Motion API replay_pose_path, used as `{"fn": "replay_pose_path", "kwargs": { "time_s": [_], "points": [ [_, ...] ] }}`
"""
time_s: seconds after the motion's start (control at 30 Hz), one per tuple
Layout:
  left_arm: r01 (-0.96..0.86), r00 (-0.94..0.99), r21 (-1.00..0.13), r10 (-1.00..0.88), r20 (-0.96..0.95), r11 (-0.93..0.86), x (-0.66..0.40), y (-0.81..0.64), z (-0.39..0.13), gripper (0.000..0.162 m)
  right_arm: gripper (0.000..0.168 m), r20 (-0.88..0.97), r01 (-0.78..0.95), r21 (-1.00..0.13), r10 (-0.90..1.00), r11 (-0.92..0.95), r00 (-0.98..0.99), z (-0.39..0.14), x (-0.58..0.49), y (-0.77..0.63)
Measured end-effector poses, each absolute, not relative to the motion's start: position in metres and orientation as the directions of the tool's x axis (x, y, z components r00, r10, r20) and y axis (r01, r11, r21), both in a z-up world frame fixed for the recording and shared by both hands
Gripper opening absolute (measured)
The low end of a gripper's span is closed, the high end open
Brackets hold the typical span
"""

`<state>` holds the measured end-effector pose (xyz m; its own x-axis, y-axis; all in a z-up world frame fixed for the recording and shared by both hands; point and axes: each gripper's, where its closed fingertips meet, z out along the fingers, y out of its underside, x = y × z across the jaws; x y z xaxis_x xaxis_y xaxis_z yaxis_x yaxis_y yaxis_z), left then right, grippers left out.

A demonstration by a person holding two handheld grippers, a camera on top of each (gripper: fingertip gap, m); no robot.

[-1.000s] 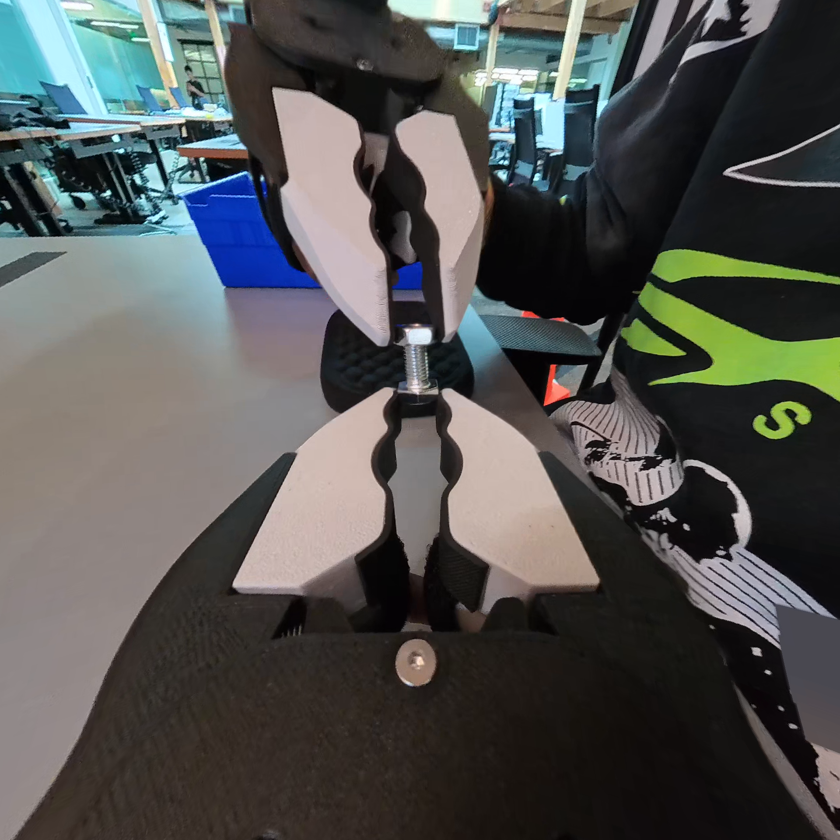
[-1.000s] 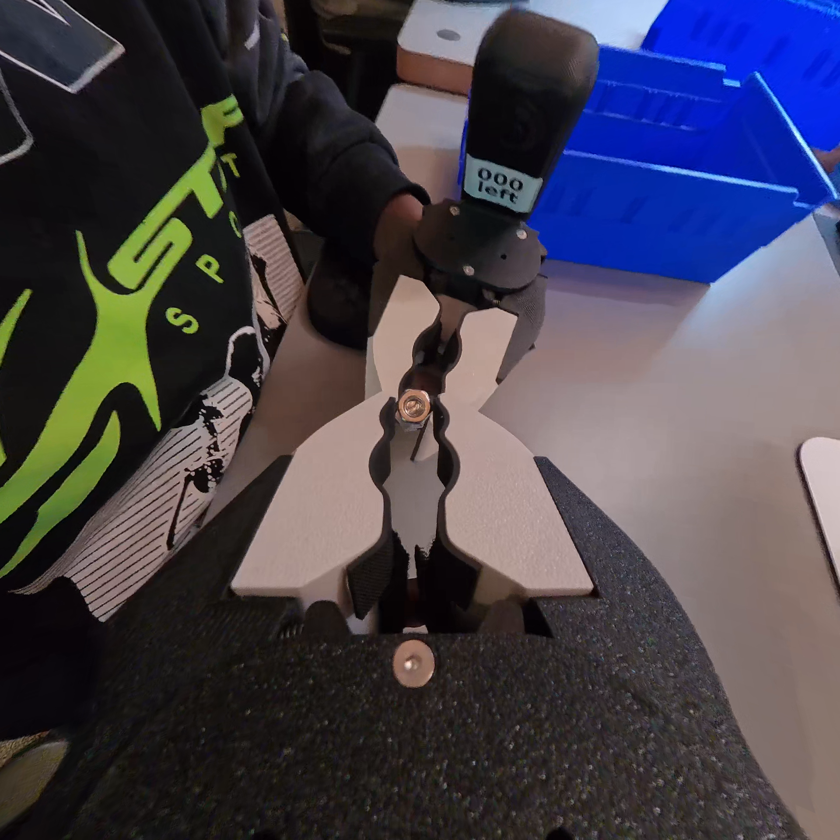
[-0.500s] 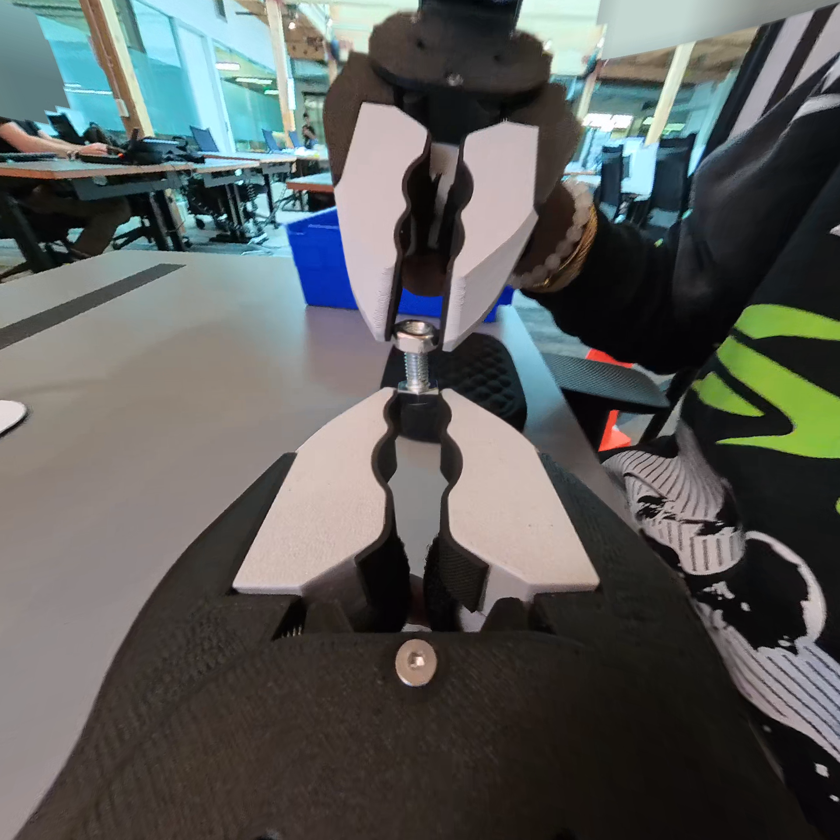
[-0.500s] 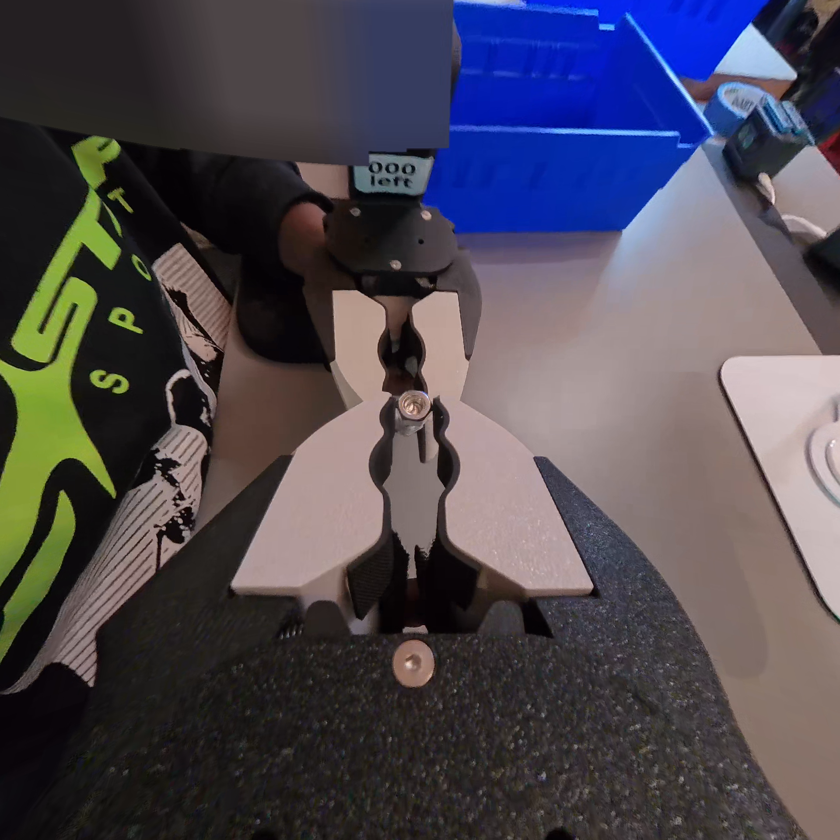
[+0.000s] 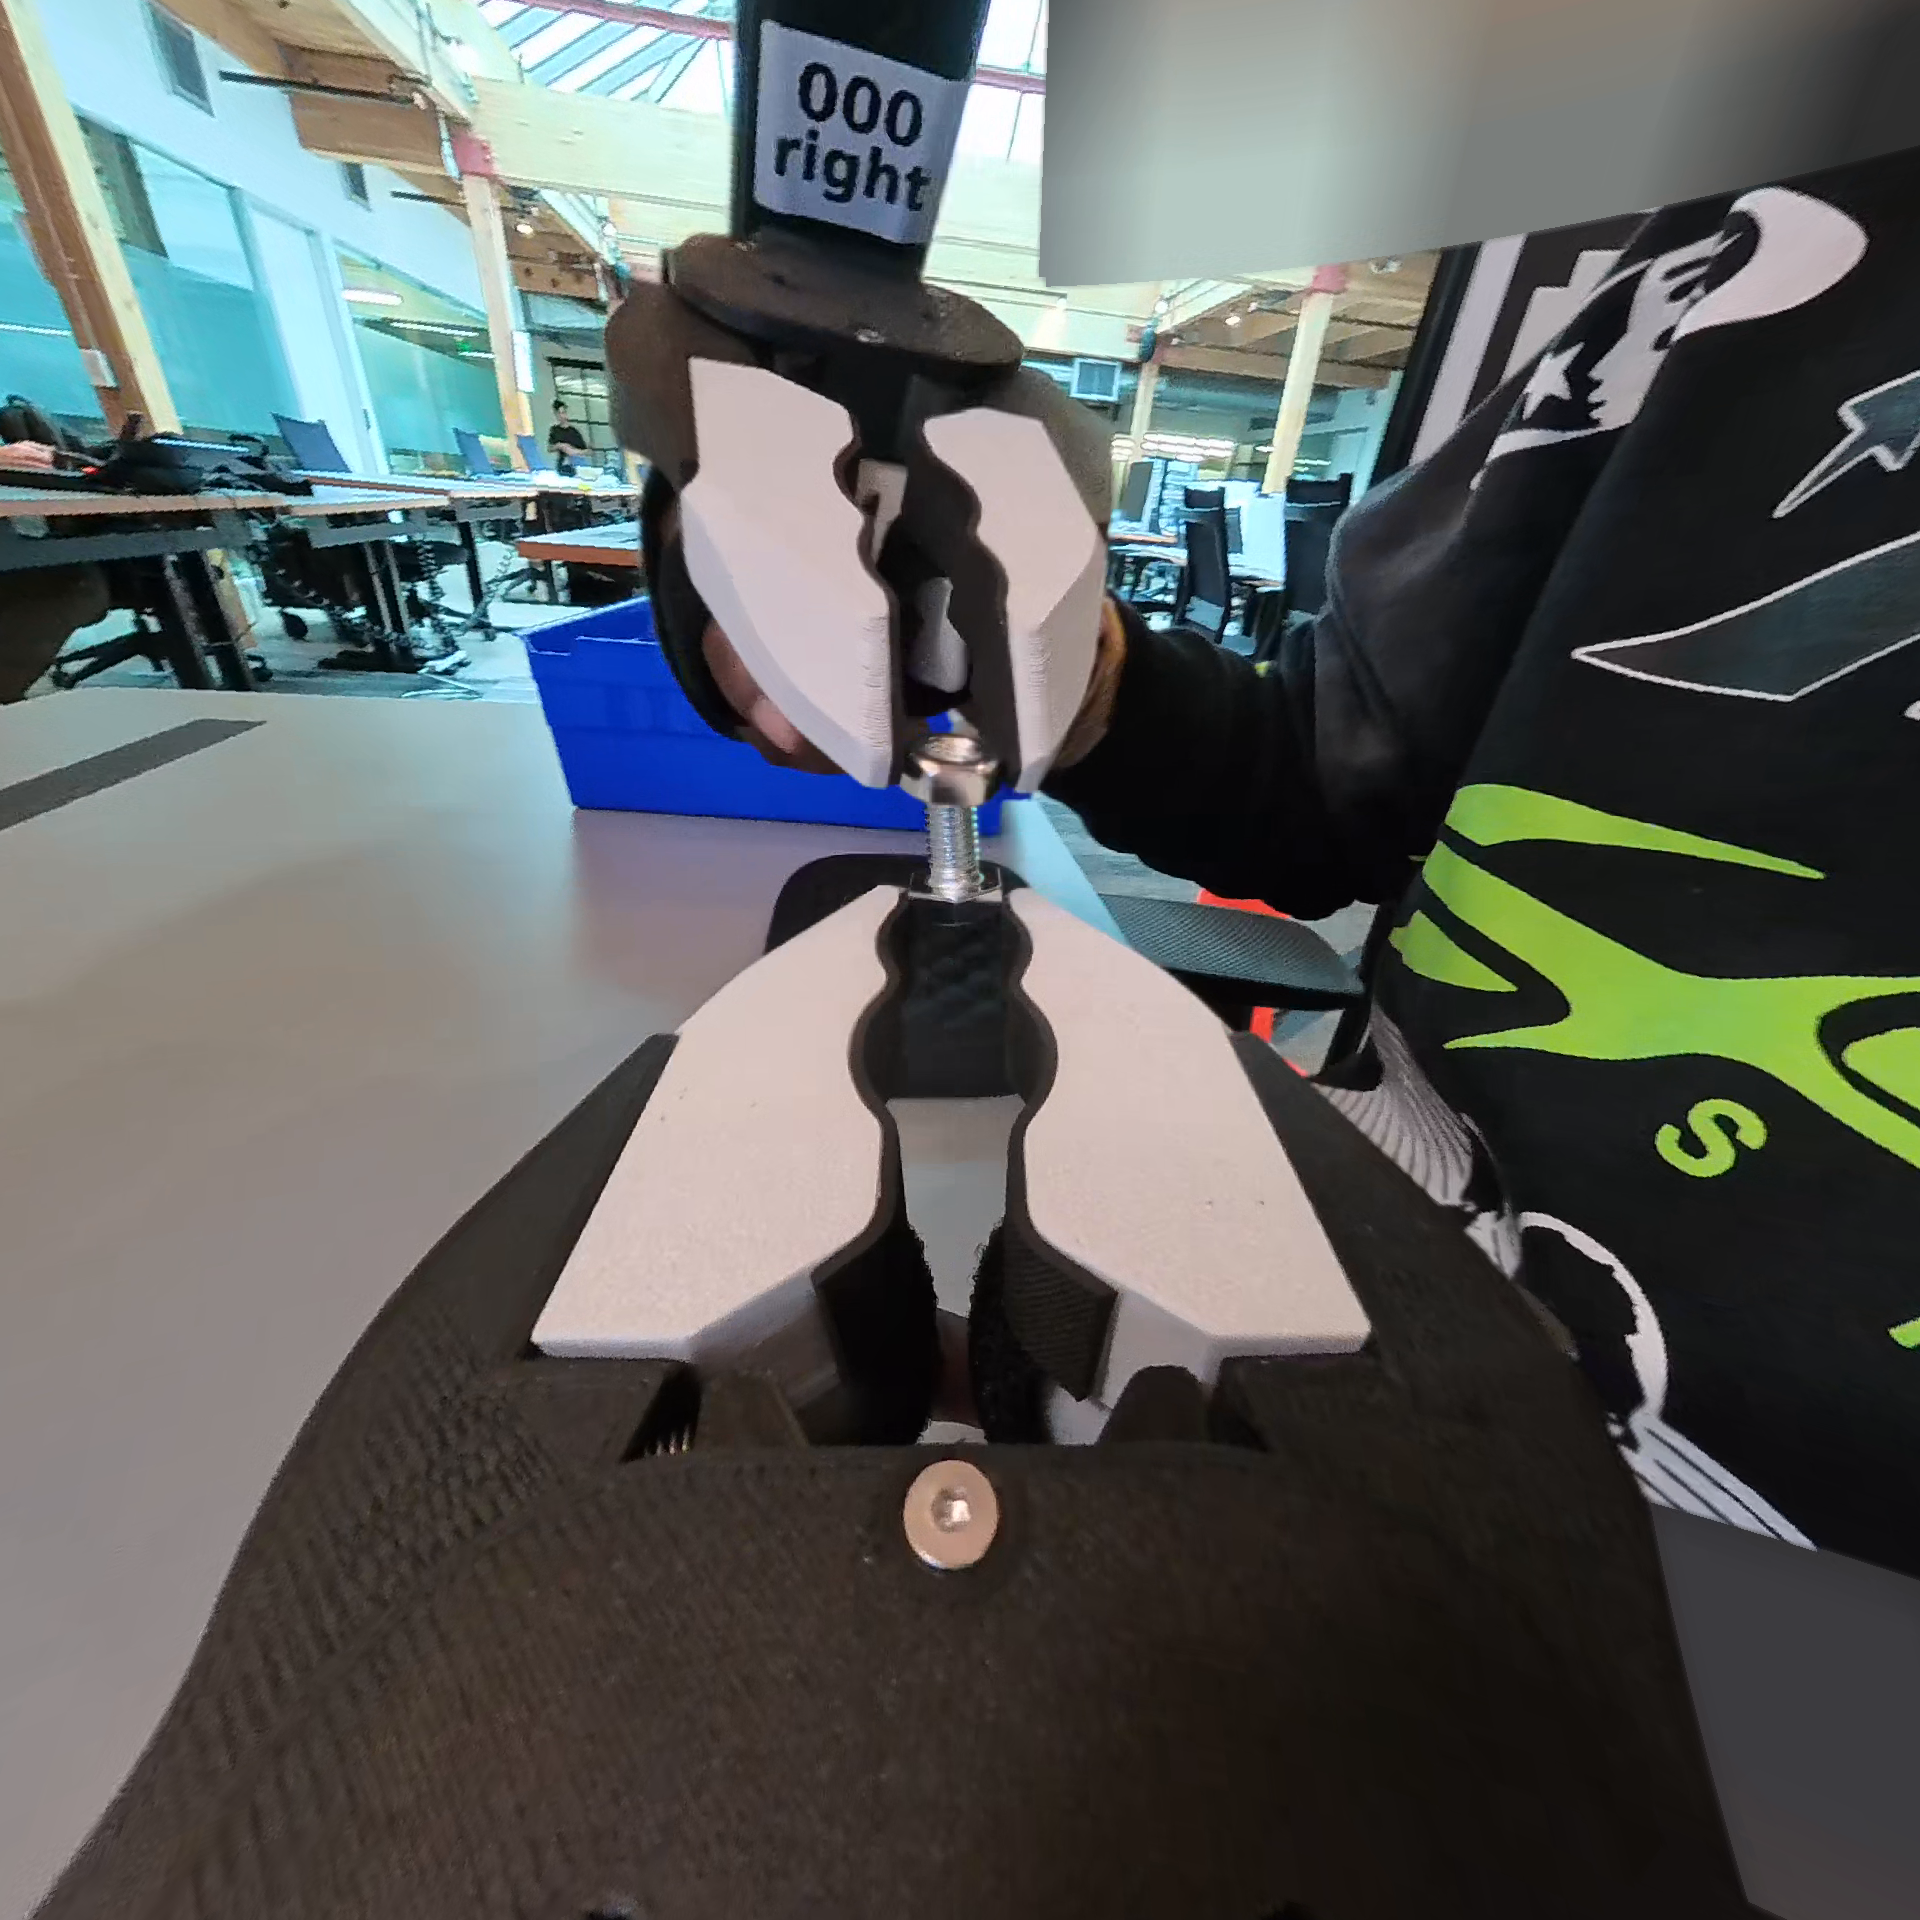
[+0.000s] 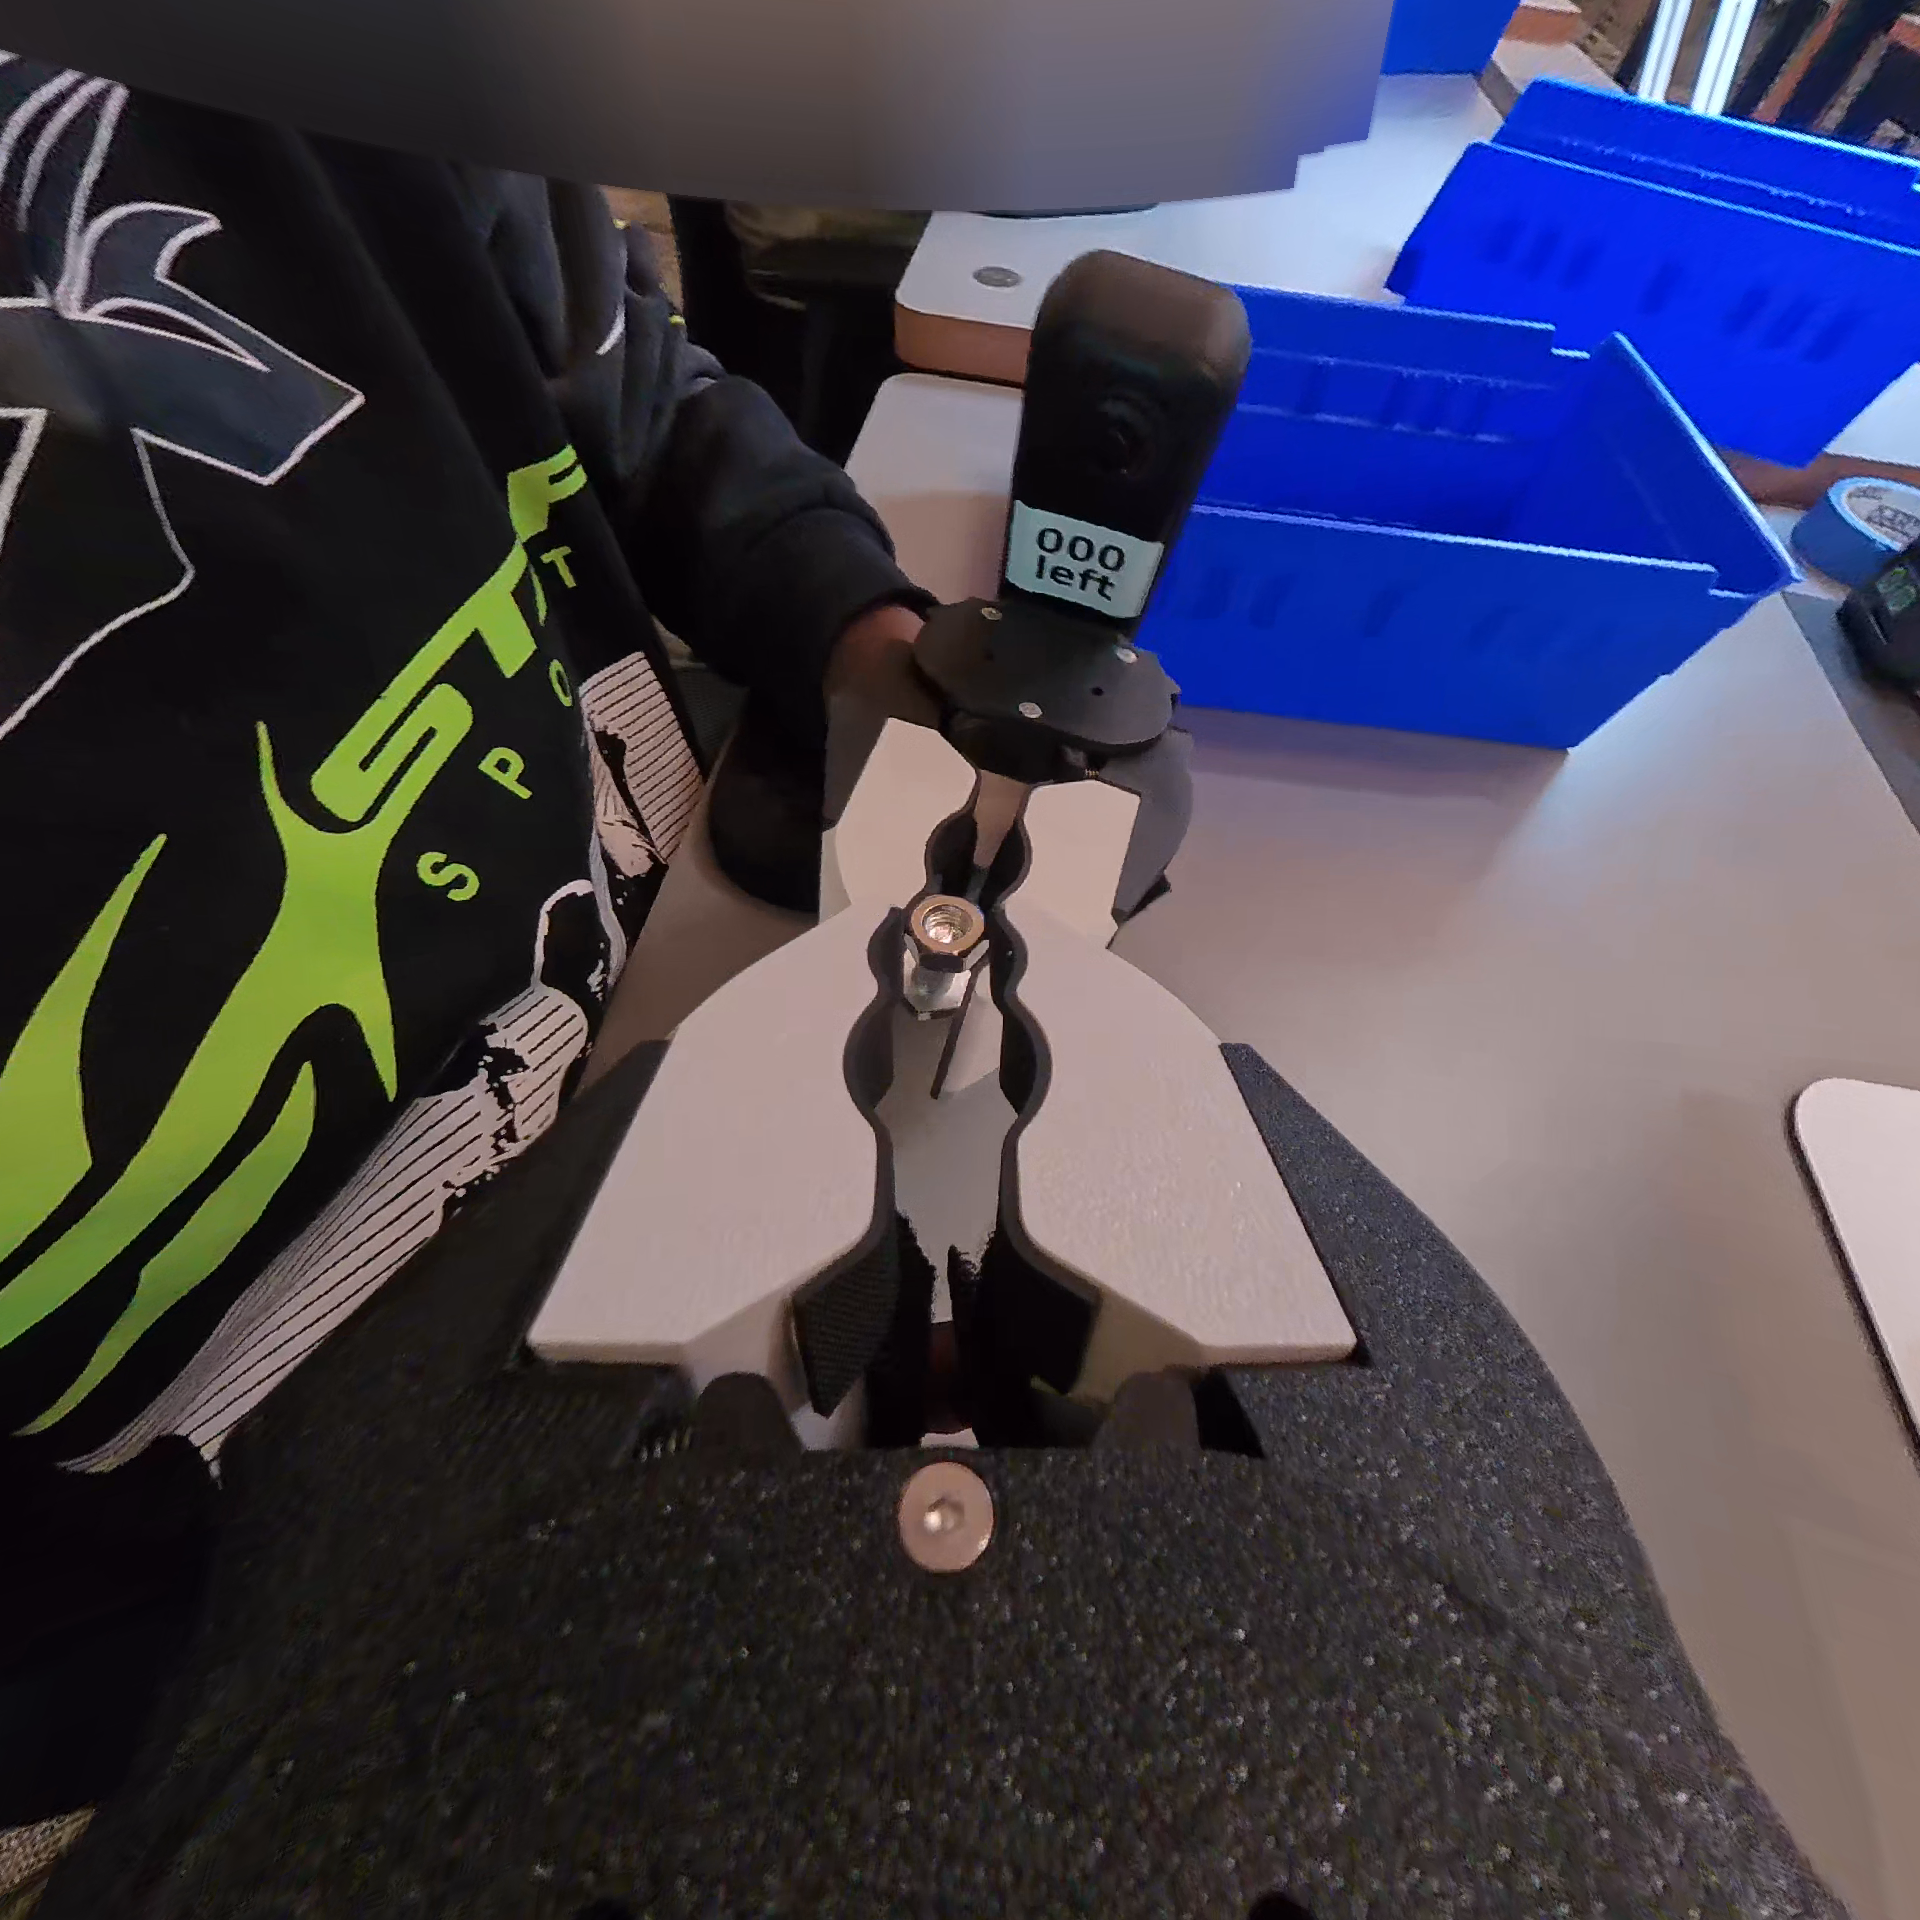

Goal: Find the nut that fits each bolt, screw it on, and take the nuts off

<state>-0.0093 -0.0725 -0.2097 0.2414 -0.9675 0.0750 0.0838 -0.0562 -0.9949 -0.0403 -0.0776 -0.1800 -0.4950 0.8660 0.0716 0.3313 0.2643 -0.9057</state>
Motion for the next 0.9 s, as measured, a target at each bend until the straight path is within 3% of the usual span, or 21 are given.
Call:
{"fn": "replay_pose_path", "kwargs": {
  "time_s": [0.27,0.57,0.9],
  "points": [
    [0.180,0.239,-0.980,-0.963,0.126,-0.084,-0.014,-0.070,-0.197,0.014,0.016,0.078,0.229,-0.953,0.888,0.200,-0.452,-0.168,-0.047,-0.075],
    [0.114,0.330,-0.993,-0.942,0.061,-0.025,-0.019,-0.062,-0.201,0.014,0.016,0.075,0.258,-0.946,0.909,0.195,-0.410,-0.172,-0.049,-0.068],
    [-0.011,0.577,-0.999,-0.816,-0.032,0.031,-0.034,-0.032,-0.212,0.015,0.016,0.074,0.350,-0.930,0.989,0.114,-0.125,-0.180,-0.059,-0.043]
  ]
}}
